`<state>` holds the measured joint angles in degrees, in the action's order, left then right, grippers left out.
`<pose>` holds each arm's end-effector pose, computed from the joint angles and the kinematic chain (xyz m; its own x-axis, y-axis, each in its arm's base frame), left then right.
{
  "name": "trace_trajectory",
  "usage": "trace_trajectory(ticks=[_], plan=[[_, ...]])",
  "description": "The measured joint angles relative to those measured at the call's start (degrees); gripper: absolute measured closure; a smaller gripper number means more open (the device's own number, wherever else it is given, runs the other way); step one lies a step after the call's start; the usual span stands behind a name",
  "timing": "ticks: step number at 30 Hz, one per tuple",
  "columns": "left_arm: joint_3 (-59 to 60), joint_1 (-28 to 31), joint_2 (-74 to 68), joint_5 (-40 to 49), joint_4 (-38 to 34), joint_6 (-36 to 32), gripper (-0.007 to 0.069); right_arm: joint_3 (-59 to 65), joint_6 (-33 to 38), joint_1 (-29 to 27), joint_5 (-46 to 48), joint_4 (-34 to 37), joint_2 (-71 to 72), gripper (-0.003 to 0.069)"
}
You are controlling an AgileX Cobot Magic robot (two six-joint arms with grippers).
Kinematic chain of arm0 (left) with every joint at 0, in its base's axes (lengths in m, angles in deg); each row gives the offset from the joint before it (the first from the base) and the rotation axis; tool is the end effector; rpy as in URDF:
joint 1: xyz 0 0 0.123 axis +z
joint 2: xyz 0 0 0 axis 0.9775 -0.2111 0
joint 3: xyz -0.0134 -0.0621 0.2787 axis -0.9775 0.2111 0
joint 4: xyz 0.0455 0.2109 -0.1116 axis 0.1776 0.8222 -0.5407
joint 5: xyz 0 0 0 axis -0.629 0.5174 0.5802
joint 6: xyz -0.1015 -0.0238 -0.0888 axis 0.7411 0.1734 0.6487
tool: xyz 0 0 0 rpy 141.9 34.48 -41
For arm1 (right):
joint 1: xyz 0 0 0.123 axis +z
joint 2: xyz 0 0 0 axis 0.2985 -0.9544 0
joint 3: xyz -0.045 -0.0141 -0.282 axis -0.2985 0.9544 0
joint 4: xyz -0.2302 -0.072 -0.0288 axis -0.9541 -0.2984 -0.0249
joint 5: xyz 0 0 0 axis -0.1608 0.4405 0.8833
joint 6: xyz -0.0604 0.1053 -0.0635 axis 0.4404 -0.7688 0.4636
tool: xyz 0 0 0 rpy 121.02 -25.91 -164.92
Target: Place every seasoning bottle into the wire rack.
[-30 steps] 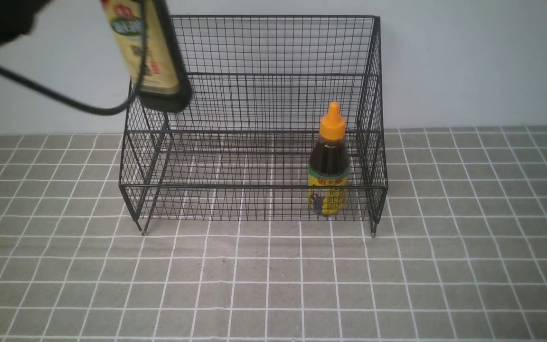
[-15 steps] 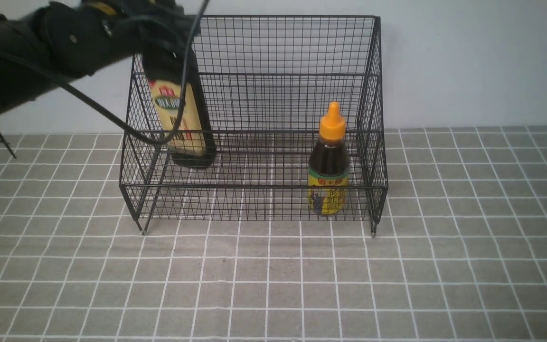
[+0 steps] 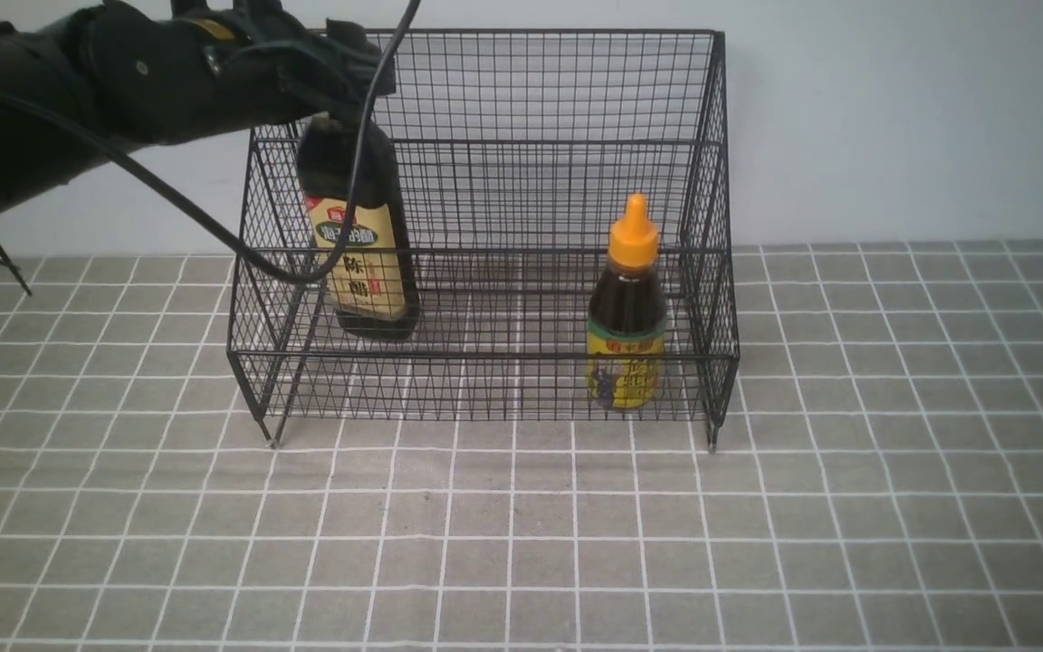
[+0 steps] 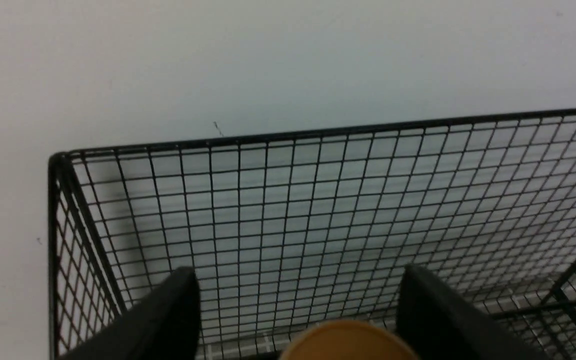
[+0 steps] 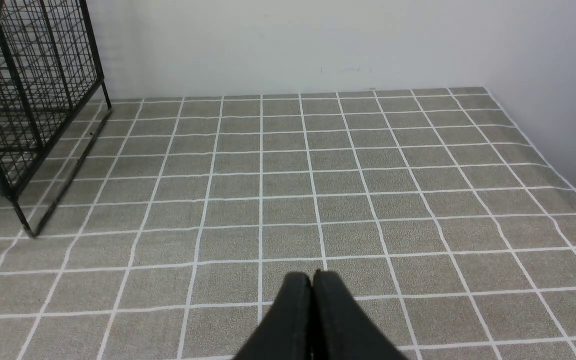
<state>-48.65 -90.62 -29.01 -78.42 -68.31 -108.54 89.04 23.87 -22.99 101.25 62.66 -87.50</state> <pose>0.4363 -0.1065 0.3189 -0.3472 0.0008 -0.9378 0.2436 0.9658 -0.0894 0.0851 -0.0078 0.1586 -0.3052 0.0593 -0.9504 0.1030 0.9943 0.0289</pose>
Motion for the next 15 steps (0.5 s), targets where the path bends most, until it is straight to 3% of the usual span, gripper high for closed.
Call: trace_trajectory(ticks=[5, 9, 11, 15], plan=[[0.0, 0.0, 3.96, 2.8, 0.19, -2.91, 0.0106, 0.0, 0.0, 0.0, 0.0, 0.0, 0.0, 0.067], [0.0, 0.0, 8.67, 3.25, 0.3, -7.78, 0.0142, 0.0, 0.0, 0.0, 0.0, 0.0, 0.0, 0.067], [-0.04, 0.0, 10.11, 3.25, 0.3, -9.24, 0.0168, 0.0, 0.0, 0.0, 0.0, 0.0, 0.0, 0.067], [-0.38, 0.06, 13.4, 5.78, 0.35, -11.11, 0.031, 0.0, 0.0, 0.0, 0.0, 0.0, 0.0, 0.067]])
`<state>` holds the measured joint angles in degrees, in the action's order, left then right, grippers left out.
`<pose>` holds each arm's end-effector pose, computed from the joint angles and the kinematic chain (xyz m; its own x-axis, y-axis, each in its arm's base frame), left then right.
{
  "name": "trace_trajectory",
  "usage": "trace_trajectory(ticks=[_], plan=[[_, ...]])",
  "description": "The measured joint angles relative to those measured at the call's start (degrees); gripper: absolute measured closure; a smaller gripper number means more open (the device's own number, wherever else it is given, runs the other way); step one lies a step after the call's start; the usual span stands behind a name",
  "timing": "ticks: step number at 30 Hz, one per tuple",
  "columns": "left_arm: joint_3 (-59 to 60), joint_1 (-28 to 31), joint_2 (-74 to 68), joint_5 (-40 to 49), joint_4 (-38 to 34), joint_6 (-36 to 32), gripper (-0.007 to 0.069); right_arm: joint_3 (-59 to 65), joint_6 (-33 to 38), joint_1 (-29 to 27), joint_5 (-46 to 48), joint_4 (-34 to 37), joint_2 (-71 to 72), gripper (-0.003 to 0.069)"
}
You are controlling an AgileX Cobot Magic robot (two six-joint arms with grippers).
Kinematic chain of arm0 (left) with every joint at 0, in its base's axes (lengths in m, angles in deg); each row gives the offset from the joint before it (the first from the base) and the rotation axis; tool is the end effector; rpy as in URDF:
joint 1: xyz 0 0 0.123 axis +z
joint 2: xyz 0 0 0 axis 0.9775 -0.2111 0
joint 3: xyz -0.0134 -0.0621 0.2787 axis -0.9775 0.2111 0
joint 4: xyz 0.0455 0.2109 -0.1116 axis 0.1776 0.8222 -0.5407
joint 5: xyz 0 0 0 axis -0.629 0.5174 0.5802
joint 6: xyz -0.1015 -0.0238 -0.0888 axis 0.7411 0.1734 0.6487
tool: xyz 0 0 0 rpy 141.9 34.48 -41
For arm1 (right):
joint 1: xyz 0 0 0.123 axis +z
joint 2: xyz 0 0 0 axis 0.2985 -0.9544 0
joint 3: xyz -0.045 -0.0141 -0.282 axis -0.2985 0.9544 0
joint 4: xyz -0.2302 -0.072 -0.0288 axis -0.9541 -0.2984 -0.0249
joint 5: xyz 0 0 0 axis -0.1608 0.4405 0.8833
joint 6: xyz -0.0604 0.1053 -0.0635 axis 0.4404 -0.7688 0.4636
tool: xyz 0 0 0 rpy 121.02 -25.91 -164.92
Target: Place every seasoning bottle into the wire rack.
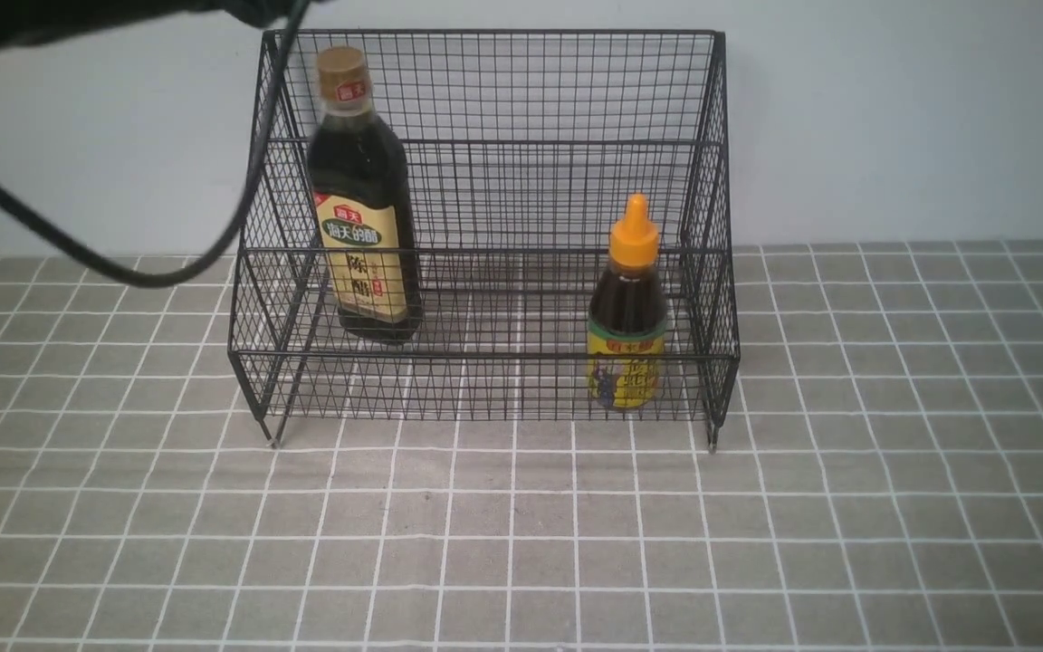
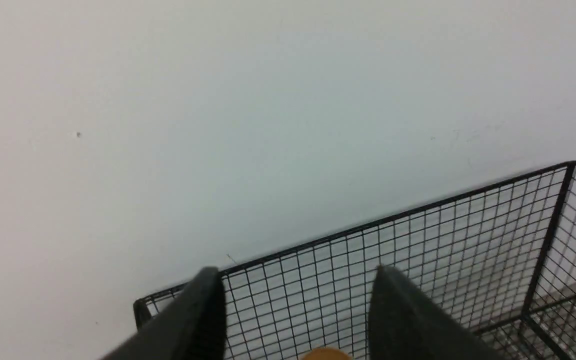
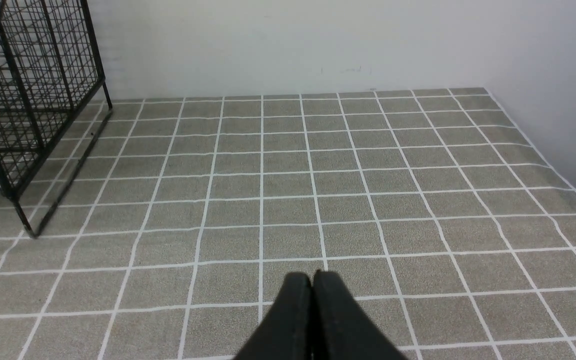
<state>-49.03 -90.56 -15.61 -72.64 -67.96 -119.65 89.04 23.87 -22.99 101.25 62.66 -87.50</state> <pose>0.3767 -0.0982 0.4077 -0.1472 0.1660 -0.9751 0.3301 0.9375 0.1097 0.0851 -0.0078 0.1586 -0.3052 0.0593 -0.9504 0.1030 0.9943 0.0289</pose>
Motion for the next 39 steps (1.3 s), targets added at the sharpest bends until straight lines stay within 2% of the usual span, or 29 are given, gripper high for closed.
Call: trace_trajectory(ticks=[1, 2, 4, 5, 6, 8, 10, 15, 32, 39], plan=[[-0.05, 0.0, 0.51, 1.97, 0.0, -0.22, 0.0363, 0.0, 0.0, 0.0, 0.0, 0.0, 0.0, 0.067], [-0.05, 0.0, 0.99, 6.02, 0.02, -0.28, 0.0447, 0.0, 0.0, 0.0, 0.0, 0.0, 0.0, 0.067], [-0.05, 0.0, 1.09, 11.95, 0.28, -0.4, 0.0543, 0.0, 0.0, 0.0, 0.0, 0.0, 0.0, 0.067], [-0.05, 0.0, 1.09, 13.58, 0.28, -0.39, 0.0559, 0.0, 0.0, 0.0, 0.0, 0.0, 0.0, 0.067], [-0.05, 0.0, 0.98, 20.07, 0.57, -0.31, 0.0602, 0.0, 0.0, 0.0, 0.0, 0.0, 0.0, 0.067], [-0.05, 0.0, 0.41, 26.4, 0.91, 0.93, 0.0623, 0.0, 0.0, 0.0, 0.0, 0.0, 0.0, 0.067], [-0.05, 0.0, -0.47, 29.33, 1.03, 3.65, 0.0631, 0.0, 0.0, 0.0, 0.0, 0.0, 0.0, 0.067], [-0.05, 0.0, -3.97, 28.04, 1.05, 6.2, 0.0631, 0.0, 0.0, 0.0, 0.0, 0.0, 0.0, 0.067], [-0.05, 0.0, -15.66, 15.51, 0.76, 6.66, 0.0631, 0.0, 0.0, 0.0, 0.0, 0.0, 0.0, 0.067], [-0.05, 0.0, -16.96, 13.84, 0.76, 6.61, 0.0631, 0.0, 0.0, 0.0, 0.0, 0.0, 0.0, 0.0671]])
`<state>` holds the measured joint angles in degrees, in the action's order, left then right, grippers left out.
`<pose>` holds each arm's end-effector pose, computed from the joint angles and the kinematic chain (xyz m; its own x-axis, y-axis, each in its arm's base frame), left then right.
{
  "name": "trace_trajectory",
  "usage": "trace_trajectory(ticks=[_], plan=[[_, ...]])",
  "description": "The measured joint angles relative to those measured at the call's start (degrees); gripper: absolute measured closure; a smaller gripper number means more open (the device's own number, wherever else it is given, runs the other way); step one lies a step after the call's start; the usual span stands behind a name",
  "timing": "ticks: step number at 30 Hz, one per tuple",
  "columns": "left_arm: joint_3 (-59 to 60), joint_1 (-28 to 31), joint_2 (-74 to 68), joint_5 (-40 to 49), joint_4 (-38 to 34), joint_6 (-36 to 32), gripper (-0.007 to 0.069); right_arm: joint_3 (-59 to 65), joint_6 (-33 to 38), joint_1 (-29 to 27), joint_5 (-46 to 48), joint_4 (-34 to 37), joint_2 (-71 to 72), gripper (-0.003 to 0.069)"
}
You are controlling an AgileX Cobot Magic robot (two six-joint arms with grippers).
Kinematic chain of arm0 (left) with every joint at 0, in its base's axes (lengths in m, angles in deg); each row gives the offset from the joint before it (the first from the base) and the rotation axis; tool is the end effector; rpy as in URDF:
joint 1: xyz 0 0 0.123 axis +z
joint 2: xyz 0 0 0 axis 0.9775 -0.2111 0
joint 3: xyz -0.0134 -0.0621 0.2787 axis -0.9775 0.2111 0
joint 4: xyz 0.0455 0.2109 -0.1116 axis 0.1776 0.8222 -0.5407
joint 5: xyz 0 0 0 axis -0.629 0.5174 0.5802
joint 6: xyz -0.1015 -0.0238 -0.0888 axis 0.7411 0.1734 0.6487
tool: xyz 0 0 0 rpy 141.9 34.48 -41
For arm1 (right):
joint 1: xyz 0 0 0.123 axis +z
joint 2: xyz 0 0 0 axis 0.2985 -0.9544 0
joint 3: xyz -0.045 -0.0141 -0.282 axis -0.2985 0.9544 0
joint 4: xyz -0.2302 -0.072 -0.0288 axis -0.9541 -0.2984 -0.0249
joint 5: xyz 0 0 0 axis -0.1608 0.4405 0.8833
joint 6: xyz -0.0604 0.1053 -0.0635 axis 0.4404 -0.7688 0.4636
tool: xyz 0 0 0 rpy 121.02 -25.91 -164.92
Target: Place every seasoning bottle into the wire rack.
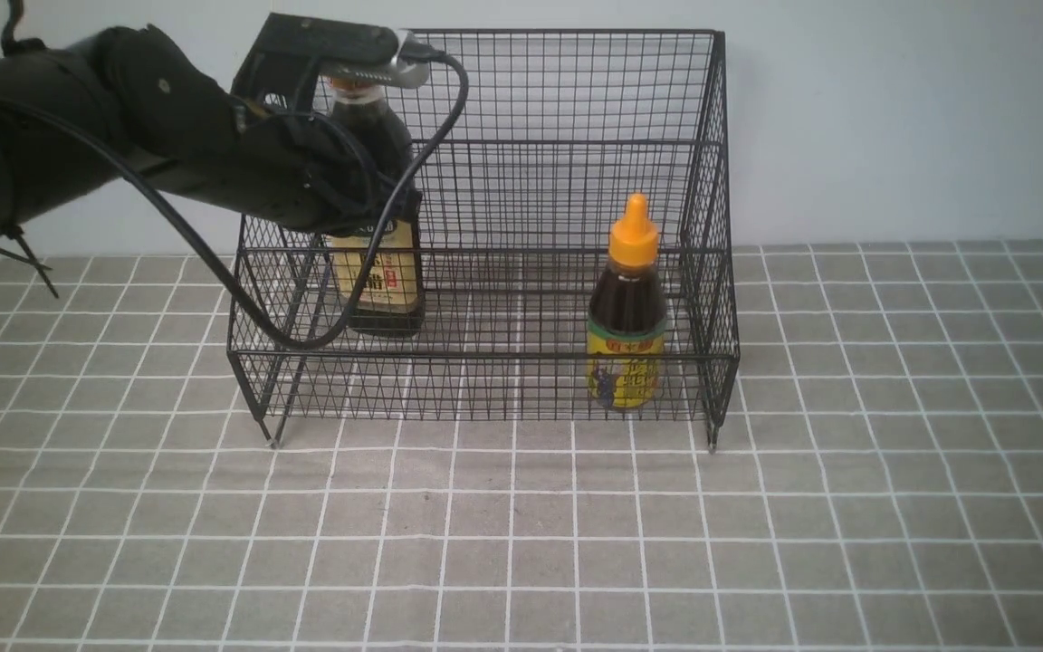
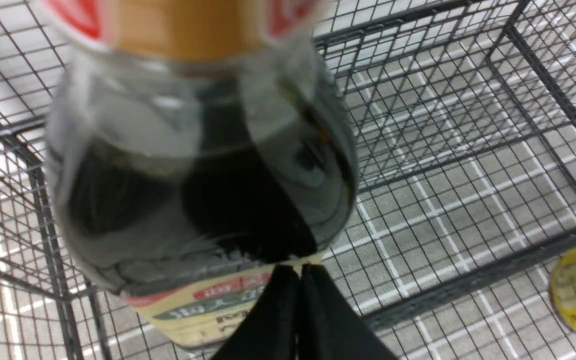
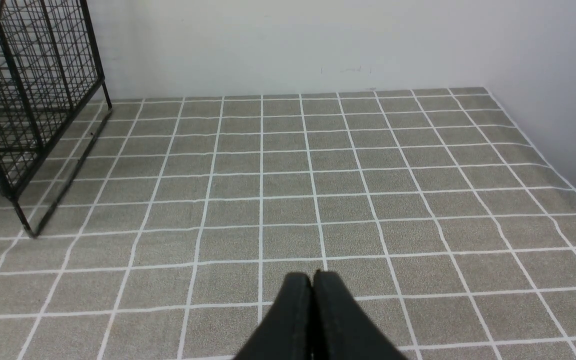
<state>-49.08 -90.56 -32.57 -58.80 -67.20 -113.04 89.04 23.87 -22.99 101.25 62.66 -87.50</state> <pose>0.4204 -0.1204 0.2578 -0.6193 0.1992 -0.7595 0.3867 0.9192 -0.0742 0.0851 -0.0078 0.1586 -0.3052 0.0593 -0.9504 0.1030 0.9943 0.0289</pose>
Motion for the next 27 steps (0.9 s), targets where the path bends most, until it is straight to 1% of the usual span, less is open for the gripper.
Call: trace_trajectory(ticks=[3, 9, 11, 14, 17, 22, 27], plan=[[0.0, 0.0, 0.31, 1.42, 0.05, 0.0, 0.0631, 0.0, 0.0, 0.0, 0.0, 0.0, 0.0, 0.0671], [0.0, 0.0, 6.39, 10.44, 4.95, 0.56, 0.0631, 0.0, 0.0, 0.0, 0.0, 0.0, 0.0, 0.0671], [0.0, 0.0, 11.28, 15.17, 7.92, 2.77, 0.0631, 0.0, 0.0, 0.0, 0.0, 0.0, 0.0, 0.0671], [1.51, 0.0, 17.35, 17.89, 10.29, 6.16, 0.0631, 0.0, 0.0, 0.0, 0.0, 0.0, 0.0, 0.0671], [8.29, 0.0, 27.95, 17.5, 11.19, 8.37, 0.0631, 0.0, 0.0, 0.0, 0.0, 0.0, 0.0, 0.0671], [21.73, 0.0, 43.42, 13.48, 11.43, 11.57, 0.0631, 0.0, 0.0, 0.0, 0.0, 0.0, 0.0, 0.0671], [30.8, 0.0, 55.93, 11.7, 11.57, 12.23, 0.0631, 0.0, 0.0, 0.0, 0.0, 0.0, 0.0, 0.0671]])
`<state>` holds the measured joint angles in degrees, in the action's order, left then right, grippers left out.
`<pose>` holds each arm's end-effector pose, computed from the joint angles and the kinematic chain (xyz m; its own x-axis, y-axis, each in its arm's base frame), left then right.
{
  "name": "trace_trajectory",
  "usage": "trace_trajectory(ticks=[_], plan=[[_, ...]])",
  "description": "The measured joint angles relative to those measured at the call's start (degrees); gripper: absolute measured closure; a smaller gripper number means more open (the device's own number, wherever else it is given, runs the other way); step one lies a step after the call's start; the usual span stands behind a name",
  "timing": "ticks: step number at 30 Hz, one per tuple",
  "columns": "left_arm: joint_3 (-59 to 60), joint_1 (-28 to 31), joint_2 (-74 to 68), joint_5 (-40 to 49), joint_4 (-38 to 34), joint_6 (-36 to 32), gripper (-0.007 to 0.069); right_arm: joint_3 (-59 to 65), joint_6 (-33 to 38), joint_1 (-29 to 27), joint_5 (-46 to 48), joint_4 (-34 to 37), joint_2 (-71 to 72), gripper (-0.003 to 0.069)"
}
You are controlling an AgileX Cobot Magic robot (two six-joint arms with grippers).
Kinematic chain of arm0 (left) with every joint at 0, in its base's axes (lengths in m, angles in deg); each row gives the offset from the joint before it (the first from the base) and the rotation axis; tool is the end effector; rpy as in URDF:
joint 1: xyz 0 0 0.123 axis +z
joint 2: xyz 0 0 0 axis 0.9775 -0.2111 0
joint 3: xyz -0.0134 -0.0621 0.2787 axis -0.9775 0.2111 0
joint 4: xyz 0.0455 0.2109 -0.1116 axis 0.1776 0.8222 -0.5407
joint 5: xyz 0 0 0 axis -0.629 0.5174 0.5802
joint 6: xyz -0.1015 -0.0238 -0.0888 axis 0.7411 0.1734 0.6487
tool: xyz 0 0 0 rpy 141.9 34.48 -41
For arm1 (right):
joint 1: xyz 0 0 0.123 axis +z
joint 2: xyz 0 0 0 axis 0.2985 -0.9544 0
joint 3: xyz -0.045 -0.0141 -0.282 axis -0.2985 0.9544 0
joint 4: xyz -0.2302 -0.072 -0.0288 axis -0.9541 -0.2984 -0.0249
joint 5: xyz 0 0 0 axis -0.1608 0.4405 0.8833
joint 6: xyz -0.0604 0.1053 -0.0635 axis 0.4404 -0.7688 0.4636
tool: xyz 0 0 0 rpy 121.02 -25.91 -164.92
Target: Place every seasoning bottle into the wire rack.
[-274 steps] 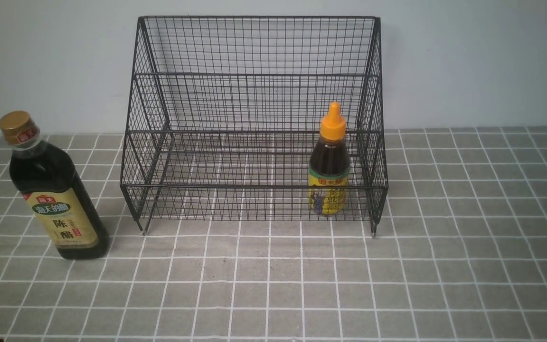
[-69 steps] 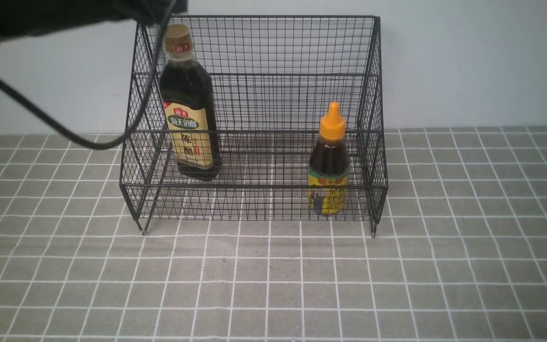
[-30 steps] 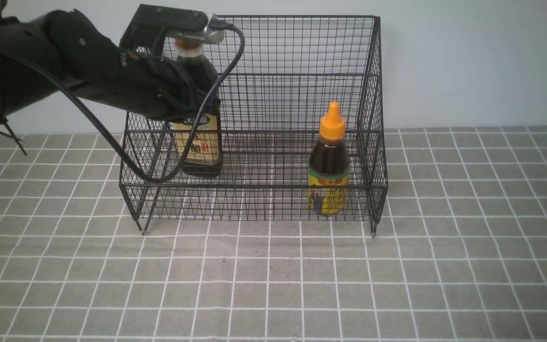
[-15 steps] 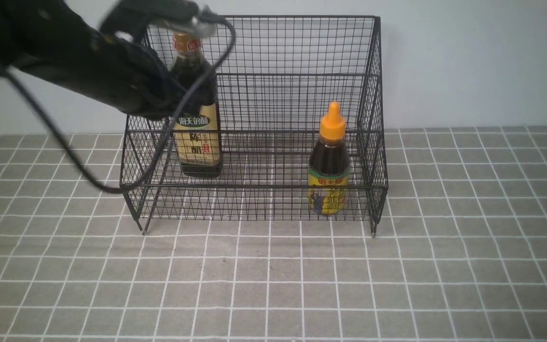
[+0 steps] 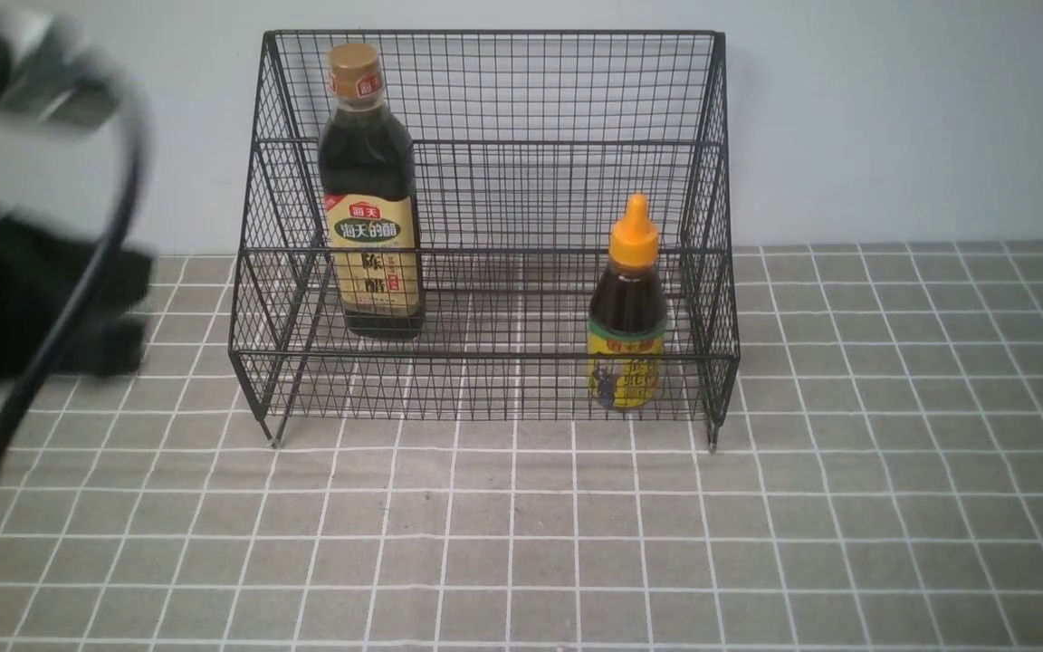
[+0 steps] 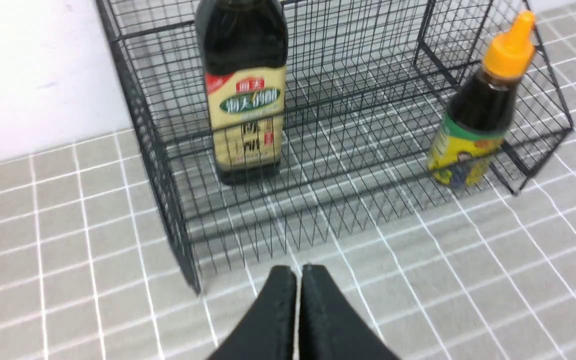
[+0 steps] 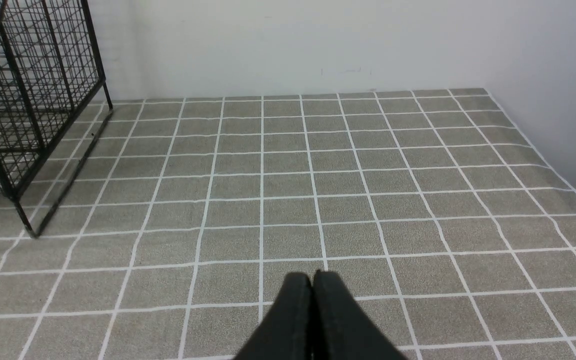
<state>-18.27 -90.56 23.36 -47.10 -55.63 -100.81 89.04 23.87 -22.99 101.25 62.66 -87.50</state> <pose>0.1768 -0.0582 0.3477 -0.4552 0.1556 -0.8767 0.3534 0.9353 -0.0175 0.0851 -0.0078 0.1586 -0.3052 0.0593 -0.9504 0.1030 0.9943 0.0289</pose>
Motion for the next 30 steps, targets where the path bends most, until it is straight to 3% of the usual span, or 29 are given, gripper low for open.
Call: trace_trajectory(ticks=[7, 15, 23, 30], plan=[[9.82, 0.0, 22.68, 3.61, 0.12, 0.29, 0.0631, 0.0, 0.0, 0.0, 0.0, 0.0, 0.0, 0.0671], [11.48, 0.0, 38.87, 5.0, 0.31, 0.29, 0.0631, 0.0, 0.0, 0.0, 0.0, 0.0, 0.0, 0.0671], [17.43, 1.16, 44.76, -3.37, 5.1, 0.41, 0.0631, 0.0, 0.0, 0.0, 0.0, 0.0, 0.0, 0.0671], [36.55, 9.12, 46.73, -12.77, 6.92, 0.41, 0.0631, 0.0, 0.0, 0.0, 0.0, 0.0, 0.0, 0.0671]])
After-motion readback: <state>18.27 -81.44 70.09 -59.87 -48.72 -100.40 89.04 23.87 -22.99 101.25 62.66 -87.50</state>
